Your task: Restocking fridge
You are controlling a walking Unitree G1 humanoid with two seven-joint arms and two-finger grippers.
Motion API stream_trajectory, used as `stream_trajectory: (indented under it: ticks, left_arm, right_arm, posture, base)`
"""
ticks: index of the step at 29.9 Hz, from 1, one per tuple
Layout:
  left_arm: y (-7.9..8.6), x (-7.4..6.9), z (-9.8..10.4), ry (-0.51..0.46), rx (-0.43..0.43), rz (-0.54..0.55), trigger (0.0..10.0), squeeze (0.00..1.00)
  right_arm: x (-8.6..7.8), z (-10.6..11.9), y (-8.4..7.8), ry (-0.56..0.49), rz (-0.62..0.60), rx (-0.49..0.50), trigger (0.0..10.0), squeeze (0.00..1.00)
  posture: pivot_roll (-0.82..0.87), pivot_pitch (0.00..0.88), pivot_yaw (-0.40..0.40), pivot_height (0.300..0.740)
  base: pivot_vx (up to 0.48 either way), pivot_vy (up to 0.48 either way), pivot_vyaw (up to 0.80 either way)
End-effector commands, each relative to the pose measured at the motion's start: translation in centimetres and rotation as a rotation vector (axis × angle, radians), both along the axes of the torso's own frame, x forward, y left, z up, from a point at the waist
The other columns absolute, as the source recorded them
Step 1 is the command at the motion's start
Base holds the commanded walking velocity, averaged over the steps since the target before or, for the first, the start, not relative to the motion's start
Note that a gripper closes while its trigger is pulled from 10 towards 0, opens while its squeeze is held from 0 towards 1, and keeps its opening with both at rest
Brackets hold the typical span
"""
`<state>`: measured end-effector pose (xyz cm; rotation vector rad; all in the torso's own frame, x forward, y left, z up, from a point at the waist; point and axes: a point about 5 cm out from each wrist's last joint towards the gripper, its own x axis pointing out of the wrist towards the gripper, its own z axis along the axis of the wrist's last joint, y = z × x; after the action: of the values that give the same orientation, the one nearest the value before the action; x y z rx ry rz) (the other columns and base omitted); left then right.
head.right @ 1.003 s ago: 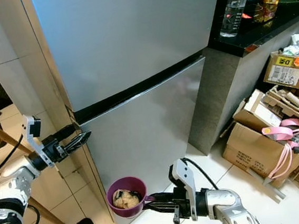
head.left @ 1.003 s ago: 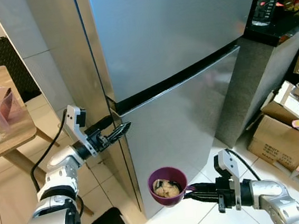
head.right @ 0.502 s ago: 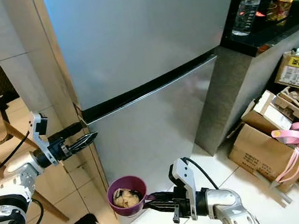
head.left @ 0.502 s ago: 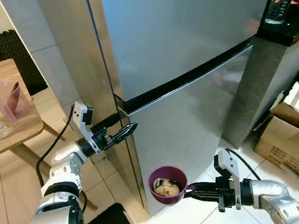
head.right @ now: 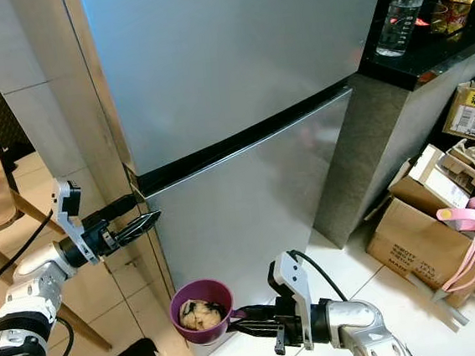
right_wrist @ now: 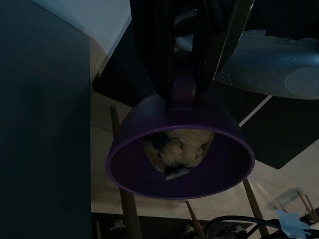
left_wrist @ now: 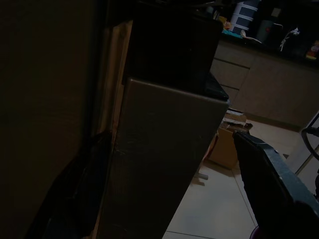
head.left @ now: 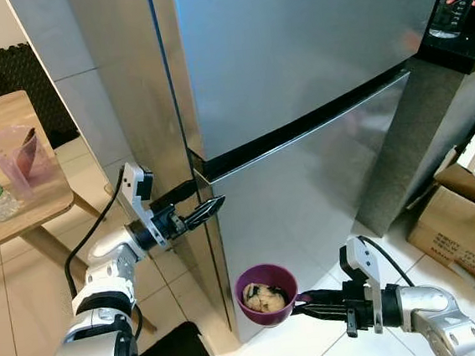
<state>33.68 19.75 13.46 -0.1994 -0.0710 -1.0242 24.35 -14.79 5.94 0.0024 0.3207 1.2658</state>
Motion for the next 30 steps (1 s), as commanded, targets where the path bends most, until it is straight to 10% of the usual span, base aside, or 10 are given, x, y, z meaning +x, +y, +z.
stream_trajectory:
  ticks: [1, 30]
  left_arm:
    - [-3.4, -0.6, -0.6, -0.003, 0.009, -0.210, 10.0, 0.00]
    - [-4.4, -1.2, -0.6, -0.013, 0.013, -0.252, 10.0, 0.00]
  right_arm:
    - [0.1, 0.7, 0.3, -0.029, 0.022, 0.016, 10.0, 0.00]
    - [-0.2, 0.5, 0.6, -0.022, 0.031, 0.019, 10.0, 0.00]
  posture:
    - [-0.08, 0.000, -0.011, 0.740]
    - [-0.08, 0.000, -0.011, 0.740]
  base:
    - [0.000, 0.000, 0.00]
    - [0.000, 0.000, 0.00]
